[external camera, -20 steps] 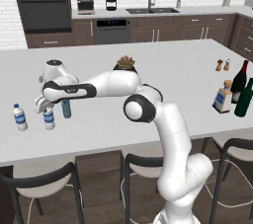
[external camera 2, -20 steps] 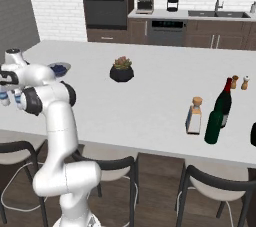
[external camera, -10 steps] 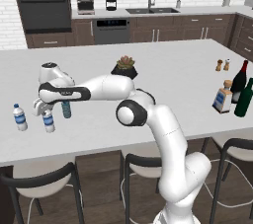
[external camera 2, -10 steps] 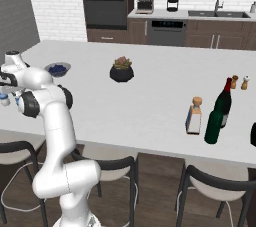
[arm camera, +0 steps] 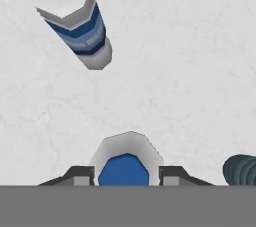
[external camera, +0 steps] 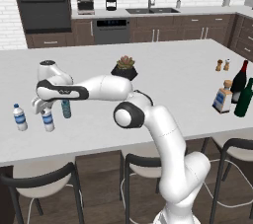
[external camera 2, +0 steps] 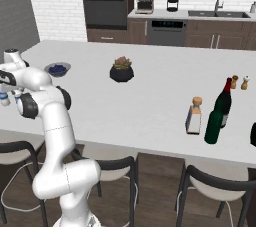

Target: Move the plastic bottles in the middle to the plastics group, and the glass bottles in the middle to the glass group.

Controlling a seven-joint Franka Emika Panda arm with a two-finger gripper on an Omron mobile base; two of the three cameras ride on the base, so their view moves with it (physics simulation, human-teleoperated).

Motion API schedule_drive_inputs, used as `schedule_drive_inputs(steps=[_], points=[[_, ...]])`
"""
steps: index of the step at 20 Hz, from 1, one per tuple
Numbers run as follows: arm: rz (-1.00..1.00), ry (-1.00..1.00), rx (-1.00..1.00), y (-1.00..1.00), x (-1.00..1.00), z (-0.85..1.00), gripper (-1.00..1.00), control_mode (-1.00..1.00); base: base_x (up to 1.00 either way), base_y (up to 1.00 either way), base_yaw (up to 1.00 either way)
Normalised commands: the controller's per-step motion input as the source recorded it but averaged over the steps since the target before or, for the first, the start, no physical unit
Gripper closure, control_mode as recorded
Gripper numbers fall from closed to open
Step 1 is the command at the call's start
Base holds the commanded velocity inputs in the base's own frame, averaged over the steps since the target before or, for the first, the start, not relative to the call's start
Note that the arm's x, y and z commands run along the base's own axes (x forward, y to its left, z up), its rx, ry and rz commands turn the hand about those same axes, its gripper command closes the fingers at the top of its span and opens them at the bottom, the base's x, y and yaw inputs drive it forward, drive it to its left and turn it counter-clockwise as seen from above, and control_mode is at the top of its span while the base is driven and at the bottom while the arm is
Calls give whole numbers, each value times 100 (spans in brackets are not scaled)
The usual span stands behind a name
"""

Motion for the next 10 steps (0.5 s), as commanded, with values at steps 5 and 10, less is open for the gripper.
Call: schedule_drive_inputs(steps=[5, 10], points=[[0, 0, 0, 0, 0, 0, 100, -100, 0, 0, 0], [0, 0, 0, 0, 0, 0, -100, -100, 0, 0, 0]])
